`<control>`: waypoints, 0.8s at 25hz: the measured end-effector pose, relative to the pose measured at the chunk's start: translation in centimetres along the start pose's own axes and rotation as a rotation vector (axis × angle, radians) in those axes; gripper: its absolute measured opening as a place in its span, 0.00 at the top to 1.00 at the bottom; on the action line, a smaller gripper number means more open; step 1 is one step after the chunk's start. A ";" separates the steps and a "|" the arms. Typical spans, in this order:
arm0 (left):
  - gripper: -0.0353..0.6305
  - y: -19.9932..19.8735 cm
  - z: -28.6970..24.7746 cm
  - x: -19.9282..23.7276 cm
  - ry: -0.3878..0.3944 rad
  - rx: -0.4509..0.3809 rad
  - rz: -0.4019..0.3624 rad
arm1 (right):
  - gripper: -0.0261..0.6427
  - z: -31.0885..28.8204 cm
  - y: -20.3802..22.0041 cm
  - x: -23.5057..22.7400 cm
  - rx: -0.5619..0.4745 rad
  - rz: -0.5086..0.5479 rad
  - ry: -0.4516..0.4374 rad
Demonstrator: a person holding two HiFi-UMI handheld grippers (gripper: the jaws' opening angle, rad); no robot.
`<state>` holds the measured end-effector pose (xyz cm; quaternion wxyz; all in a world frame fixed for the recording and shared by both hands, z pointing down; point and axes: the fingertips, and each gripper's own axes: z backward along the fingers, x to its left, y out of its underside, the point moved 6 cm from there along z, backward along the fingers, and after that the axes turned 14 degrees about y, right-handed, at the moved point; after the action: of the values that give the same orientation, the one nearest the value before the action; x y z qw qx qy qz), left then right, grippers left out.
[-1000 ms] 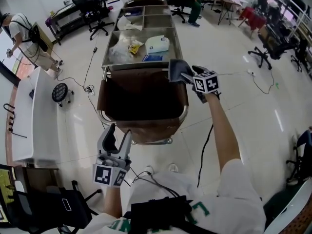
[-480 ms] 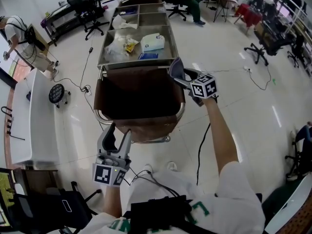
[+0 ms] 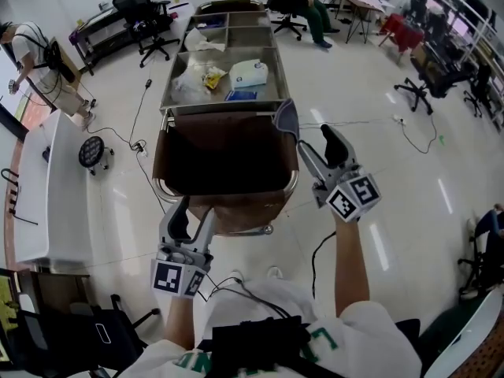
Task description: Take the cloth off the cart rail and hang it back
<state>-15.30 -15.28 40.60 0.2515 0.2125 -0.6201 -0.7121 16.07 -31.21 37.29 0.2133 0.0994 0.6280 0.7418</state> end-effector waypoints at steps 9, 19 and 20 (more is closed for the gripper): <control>0.60 0.3 -1.4 -0.6 0.034 0.003 -0.009 | 0.46 6.8 -0.6 6.6 -0.056 0.162 0.049; 0.60 0.1 -1.2 -0.5 0.033 -0.002 -0.016 | 0.47 7.8 -0.1 8.1 -0.033 0.157 0.044; 0.60 0.0 -1.2 -0.5 0.032 -0.002 -0.018 | 0.47 7.7 -0.1 8.3 -0.033 0.161 0.043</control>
<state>-14.22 -15.90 40.47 0.2552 0.2291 -0.6134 -0.7114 11.94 -20.67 37.70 0.1412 0.1302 0.6100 0.7688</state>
